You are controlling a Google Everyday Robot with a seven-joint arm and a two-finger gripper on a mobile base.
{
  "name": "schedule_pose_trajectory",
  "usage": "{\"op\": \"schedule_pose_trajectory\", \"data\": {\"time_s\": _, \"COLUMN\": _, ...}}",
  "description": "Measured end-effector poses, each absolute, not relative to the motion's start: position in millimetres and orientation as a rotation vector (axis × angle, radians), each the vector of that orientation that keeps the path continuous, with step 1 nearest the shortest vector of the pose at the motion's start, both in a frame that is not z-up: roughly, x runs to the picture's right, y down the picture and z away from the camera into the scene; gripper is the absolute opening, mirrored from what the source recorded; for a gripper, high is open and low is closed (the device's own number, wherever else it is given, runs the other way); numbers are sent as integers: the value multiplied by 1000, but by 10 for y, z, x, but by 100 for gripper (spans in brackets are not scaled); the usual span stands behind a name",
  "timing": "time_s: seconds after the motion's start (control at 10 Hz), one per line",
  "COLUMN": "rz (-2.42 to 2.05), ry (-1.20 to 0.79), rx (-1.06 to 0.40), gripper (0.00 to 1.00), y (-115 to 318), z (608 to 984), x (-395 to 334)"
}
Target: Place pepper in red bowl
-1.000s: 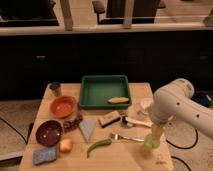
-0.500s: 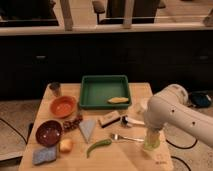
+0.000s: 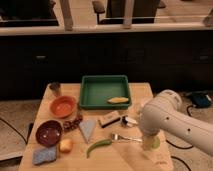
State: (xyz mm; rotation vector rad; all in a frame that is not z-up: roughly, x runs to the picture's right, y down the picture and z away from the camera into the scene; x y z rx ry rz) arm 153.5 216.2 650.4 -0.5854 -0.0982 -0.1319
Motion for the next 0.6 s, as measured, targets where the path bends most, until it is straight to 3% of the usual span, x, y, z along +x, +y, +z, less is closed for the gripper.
{"op": "schedule_pose_trajectory", "data": {"time_s": 0.6, "rz": -154, "ry": -146, "rx": -599, "gripper": 80, "y": 2448, "z": 6590, "x": 1138}}
